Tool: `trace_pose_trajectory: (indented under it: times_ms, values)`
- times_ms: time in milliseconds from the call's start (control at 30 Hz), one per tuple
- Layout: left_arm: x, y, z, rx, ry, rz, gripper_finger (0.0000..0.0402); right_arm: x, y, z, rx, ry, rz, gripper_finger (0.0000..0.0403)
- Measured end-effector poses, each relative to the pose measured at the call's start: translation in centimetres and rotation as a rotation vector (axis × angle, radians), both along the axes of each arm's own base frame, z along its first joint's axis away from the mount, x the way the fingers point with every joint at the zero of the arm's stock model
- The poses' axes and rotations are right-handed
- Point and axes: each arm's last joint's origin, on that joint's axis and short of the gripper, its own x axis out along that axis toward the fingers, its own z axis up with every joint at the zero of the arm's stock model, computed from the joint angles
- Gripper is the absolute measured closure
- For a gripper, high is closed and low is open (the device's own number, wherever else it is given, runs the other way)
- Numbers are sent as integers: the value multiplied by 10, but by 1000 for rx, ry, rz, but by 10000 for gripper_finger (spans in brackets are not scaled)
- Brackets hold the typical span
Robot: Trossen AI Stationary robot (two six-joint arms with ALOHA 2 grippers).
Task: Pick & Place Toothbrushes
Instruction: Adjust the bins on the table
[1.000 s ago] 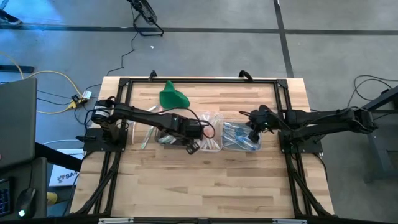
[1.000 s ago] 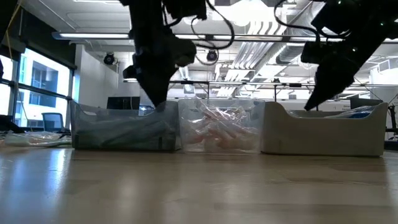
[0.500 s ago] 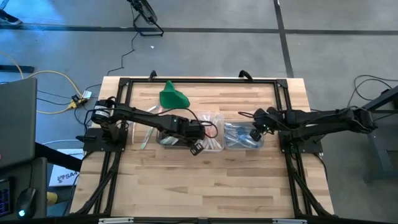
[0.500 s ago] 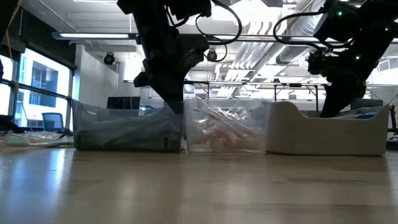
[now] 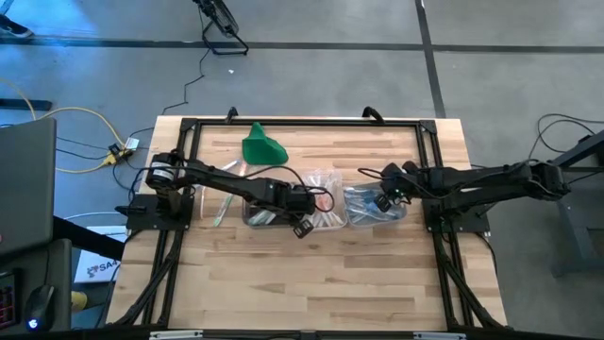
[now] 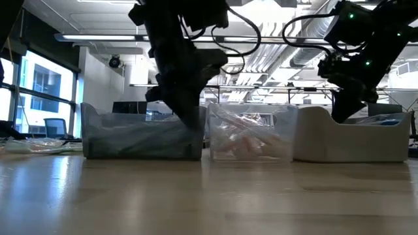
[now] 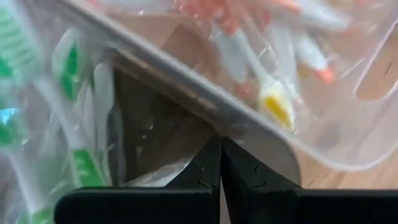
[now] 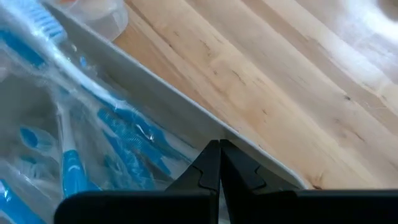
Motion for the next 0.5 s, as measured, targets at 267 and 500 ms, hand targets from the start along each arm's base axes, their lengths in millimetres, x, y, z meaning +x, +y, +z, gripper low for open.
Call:
trace_pose_trajectory:
  times_ms: [267,500]
  values:
    - [-6,0,5,-4,29,-10,401,-1,1,2,16,-4,14,401]
    - [-14,2,22,46,5,-9,401,1,3,25,30,-98,109,401]
